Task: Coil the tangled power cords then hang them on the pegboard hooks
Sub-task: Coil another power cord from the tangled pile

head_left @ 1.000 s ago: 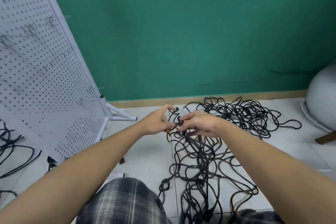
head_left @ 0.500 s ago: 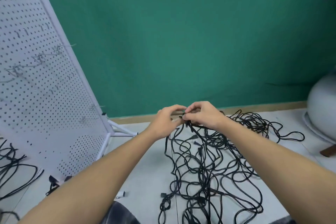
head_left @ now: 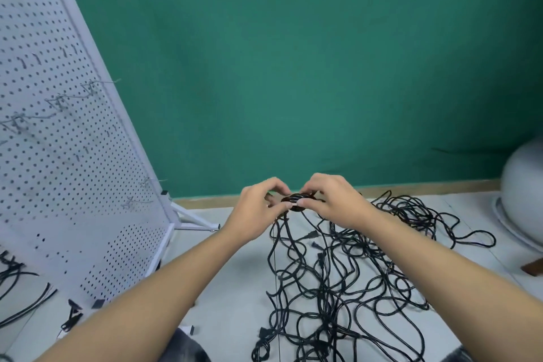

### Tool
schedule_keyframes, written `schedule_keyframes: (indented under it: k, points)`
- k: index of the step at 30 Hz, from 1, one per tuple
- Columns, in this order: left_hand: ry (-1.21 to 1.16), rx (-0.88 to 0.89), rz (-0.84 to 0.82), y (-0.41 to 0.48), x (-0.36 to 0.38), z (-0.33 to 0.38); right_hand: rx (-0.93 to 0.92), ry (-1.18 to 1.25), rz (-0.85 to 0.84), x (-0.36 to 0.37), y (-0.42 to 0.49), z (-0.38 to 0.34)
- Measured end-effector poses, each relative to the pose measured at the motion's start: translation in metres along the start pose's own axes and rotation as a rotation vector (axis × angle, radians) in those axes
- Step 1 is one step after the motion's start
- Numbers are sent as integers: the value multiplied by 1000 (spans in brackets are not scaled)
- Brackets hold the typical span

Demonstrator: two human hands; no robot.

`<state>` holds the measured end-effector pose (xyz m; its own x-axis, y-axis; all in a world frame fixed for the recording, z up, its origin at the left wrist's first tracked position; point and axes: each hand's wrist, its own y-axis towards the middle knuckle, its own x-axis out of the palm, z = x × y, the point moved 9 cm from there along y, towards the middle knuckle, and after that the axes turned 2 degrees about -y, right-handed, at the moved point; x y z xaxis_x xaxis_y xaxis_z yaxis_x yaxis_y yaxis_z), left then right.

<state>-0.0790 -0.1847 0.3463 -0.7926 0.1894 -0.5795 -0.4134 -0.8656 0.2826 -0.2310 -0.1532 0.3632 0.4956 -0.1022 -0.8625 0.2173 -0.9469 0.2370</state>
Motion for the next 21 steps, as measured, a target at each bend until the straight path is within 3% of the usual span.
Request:
schedule_keyframes:
  k: [6, 9, 17, 21]
  points:
    - [106, 131, 52, 4, -3, 18, 12, 95, 87, -8, 8, 1]
    - [100, 157, 144, 9, -9, 23, 144, 260, 155, -8, 8, 18]
    - [71, 124, 115, 20, -8, 19, 475, 668, 256, 1, 8, 71]
    - [5, 65, 147, 19, -11, 15, 531, 596, 178, 10, 10, 75]
